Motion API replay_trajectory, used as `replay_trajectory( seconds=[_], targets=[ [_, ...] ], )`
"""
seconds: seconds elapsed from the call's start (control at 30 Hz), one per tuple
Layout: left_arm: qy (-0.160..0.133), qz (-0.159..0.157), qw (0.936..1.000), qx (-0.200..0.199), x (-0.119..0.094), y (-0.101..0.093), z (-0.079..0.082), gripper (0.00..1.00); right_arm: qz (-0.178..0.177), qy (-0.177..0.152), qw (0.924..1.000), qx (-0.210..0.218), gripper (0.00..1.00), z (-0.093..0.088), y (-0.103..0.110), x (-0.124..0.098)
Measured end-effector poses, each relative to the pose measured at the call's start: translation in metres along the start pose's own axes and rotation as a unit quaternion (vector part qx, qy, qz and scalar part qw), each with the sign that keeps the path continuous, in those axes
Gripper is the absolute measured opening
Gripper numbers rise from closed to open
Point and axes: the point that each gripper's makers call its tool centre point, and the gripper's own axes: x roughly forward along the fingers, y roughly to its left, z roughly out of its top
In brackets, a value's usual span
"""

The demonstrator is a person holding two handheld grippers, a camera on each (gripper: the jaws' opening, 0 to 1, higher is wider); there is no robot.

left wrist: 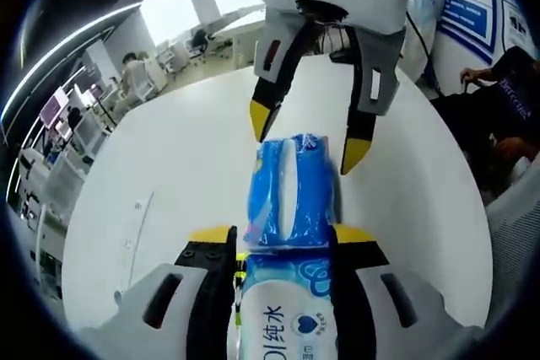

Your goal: Operate the shoe box by opening the lid, removing the specified soft item, and placing it in the target area until the item is outside and the box remains undamaged.

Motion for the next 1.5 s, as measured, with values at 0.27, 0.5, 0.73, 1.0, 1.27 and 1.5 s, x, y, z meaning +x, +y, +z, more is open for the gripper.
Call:
replay_trajectory(
  seconds=[0.27,0.5,0.73,1.0,1.27,1.5],
  targets=[
    [-0.006,0.014,0.9998,-0.012,-0.021,0.004,-0.005,0.5,-0.001,-0.02,0.9991,0.038,0.51,0.013,0.014,-0.006],
    [-0.005,0.024,0.9994,-0.026,-0.039,0.004,-0.018,0.5,-0.004,-0.043,0.9955,0.084,0.52,0.018,0.02,-0.009],
    [-0.023,0.035,0.9966,-0.071,-0.059,0.009,-0.02,0.5,-0.01,-0.078,0.9877,0.135,0.52,0.029,0.023,-0.016],
    [-0.038,0.054,0.9933,-0.095,-0.086,0.01,-0.023,0.5,-0.015,-0.114,0.9754,0.188,0.52,0.043,0.033,-0.024],
    [-0.05,0.081,0.9881,-0.121,-0.121,0.012,-0.039,0.5,0.0,-0.145,0.9602,0.239,0.57,0.059,0.05,-0.029],
    [-0.058,0.098,0.9839,-0.138,-0.149,0.009,-0.06,0.5,-0.001,-0.17,0.9504,0.26,0.57,0.075,0.063,-0.038]
  ],
)
